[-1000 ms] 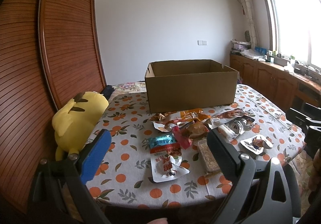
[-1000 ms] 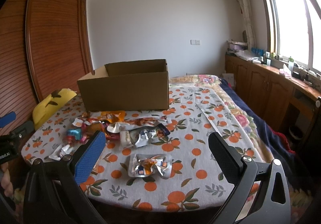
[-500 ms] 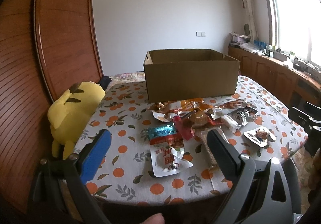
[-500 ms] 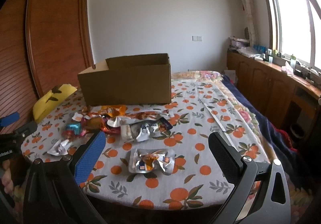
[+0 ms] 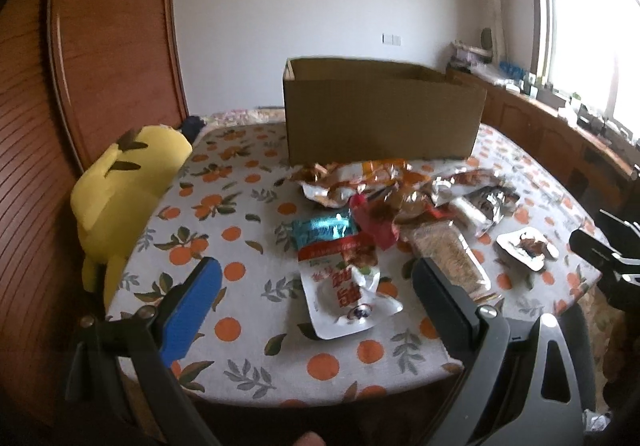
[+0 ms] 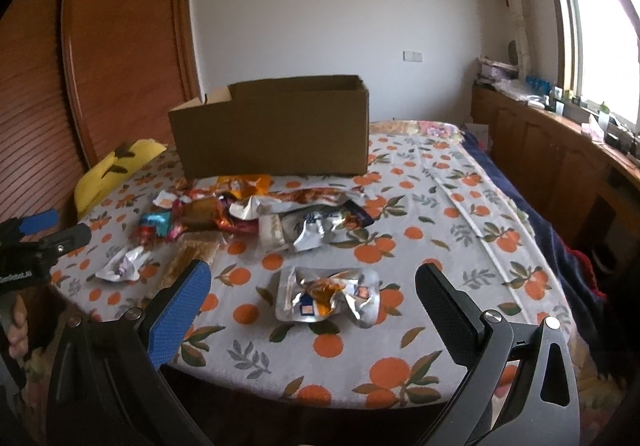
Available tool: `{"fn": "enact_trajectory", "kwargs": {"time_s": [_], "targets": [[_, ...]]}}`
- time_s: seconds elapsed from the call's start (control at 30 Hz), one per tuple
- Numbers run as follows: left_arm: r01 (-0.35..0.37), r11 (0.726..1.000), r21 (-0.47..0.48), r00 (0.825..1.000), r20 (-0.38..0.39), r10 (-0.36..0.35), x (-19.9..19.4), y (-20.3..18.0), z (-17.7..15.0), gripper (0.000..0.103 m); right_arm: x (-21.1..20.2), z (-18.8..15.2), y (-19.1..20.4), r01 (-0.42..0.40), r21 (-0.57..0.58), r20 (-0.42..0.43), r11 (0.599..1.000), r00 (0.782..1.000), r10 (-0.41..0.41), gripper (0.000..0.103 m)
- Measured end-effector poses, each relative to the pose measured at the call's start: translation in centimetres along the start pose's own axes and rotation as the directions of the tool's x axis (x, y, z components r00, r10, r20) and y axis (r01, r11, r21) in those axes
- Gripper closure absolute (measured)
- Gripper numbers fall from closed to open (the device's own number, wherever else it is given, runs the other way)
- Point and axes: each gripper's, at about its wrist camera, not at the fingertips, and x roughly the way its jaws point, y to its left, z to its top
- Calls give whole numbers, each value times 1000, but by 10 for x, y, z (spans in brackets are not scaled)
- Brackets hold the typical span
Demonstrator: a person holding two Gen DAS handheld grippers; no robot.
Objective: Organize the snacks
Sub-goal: 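Grasp the white duck-neck pouch with left tool while right tool grasps the clear grain-bar tray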
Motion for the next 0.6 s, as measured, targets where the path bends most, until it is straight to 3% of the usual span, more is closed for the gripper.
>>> {"fn": "enact_trajectory", "kwargs": {"time_s": [0.13,0.43,0.6], "targets": [[29,1000,-9,996,-80,-30,21,4,-2,6,5,-4,4,-23,-4,-18,1000,1000,22,0],[116,992,-46,975,-183,-123,59,-1,0,8,16,-11,18,-75,-30,-53,997,996,74,0],[125,990,-71,965,-224,-137,73,1,-1,22,24,-7,31,-158,-40,-87,987,984,154,0]]}}
